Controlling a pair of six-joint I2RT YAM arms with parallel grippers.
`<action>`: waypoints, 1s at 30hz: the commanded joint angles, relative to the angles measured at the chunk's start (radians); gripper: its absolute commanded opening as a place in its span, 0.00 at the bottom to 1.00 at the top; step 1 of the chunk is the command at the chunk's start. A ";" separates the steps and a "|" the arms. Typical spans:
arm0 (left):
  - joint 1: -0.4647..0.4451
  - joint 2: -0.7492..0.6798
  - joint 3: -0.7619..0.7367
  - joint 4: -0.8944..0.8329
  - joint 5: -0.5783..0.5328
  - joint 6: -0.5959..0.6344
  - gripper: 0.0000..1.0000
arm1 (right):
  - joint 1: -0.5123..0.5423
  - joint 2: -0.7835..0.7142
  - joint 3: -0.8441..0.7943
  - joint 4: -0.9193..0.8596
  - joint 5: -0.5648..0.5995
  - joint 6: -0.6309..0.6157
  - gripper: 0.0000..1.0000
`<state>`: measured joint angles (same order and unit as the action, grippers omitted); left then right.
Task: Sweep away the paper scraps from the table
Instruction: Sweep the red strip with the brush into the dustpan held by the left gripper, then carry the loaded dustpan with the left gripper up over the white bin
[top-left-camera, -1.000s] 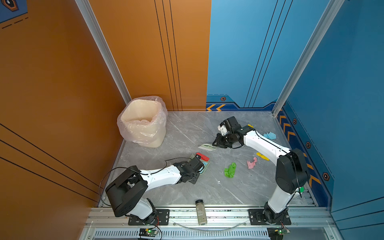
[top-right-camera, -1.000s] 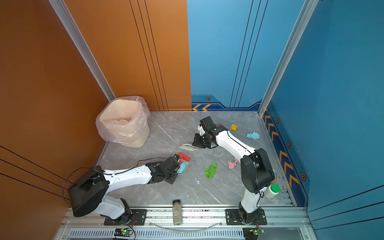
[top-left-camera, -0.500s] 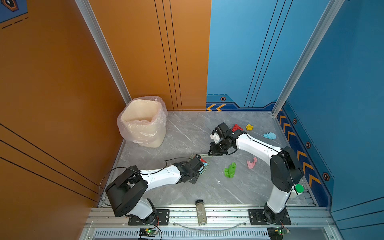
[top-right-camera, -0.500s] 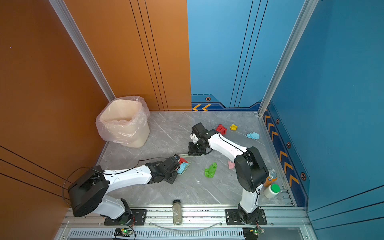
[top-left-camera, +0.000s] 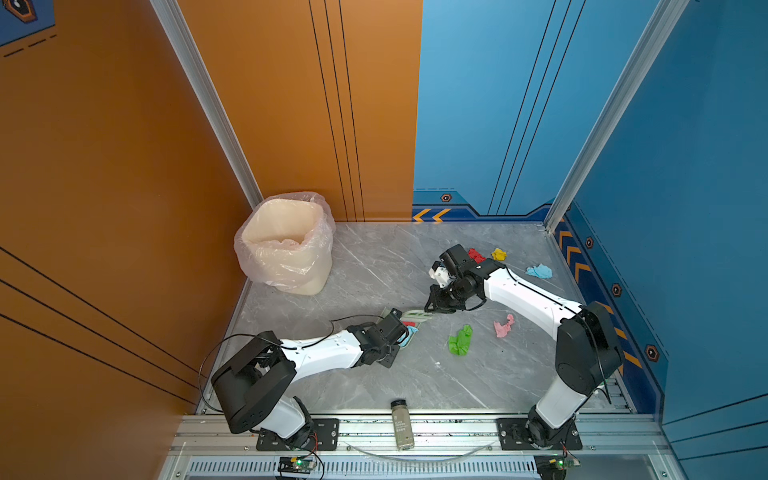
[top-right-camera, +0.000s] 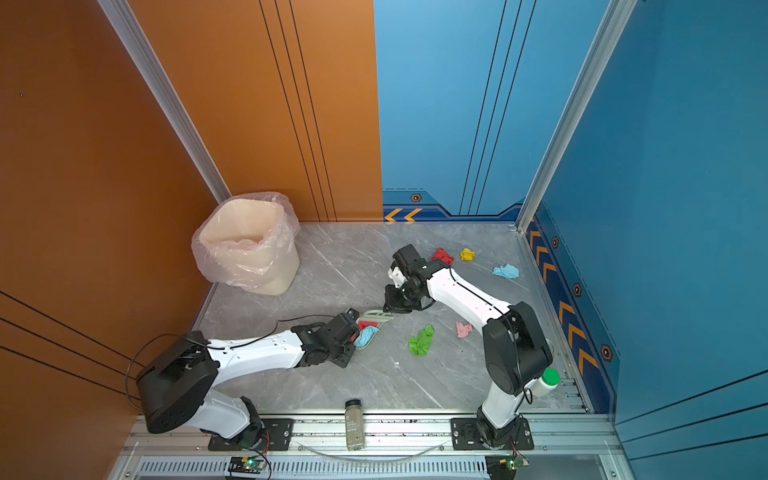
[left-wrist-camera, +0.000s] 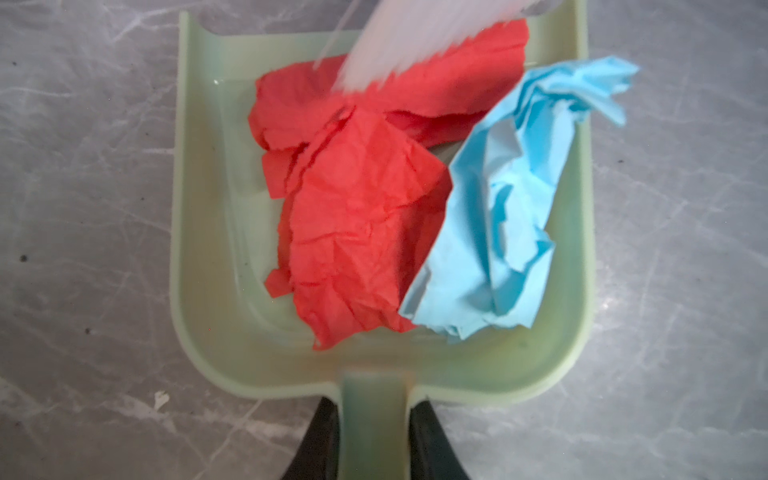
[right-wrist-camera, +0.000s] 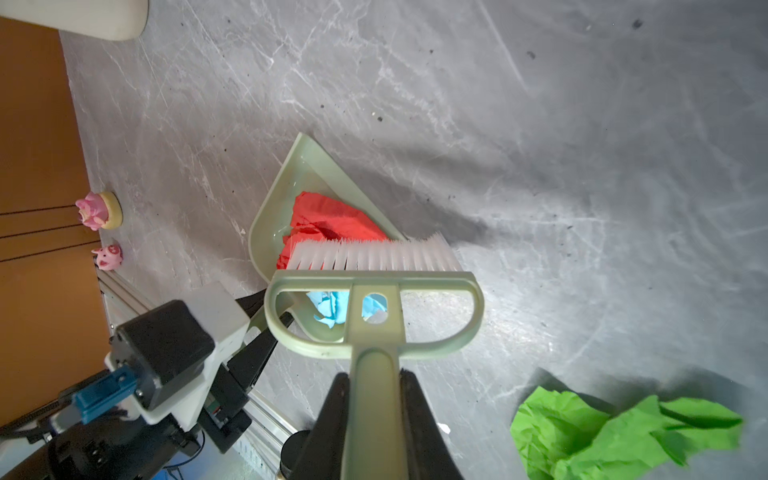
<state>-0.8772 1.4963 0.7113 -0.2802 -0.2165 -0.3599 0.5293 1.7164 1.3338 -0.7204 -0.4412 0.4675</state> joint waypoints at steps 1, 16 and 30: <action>0.002 0.010 -0.023 0.010 -0.004 -0.017 0.00 | -0.035 0.008 0.064 -0.010 0.009 -0.019 0.00; -0.011 -0.136 -0.078 0.050 -0.166 -0.036 0.00 | -0.153 -0.098 0.021 0.016 -0.017 -0.011 0.00; 0.026 -0.325 0.062 -0.194 -0.204 0.013 0.00 | -0.178 -0.121 -0.027 0.032 -0.030 -0.007 0.00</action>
<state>-0.8684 1.2091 0.7181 -0.3737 -0.3893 -0.3656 0.3588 1.6176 1.3197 -0.7029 -0.4515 0.4675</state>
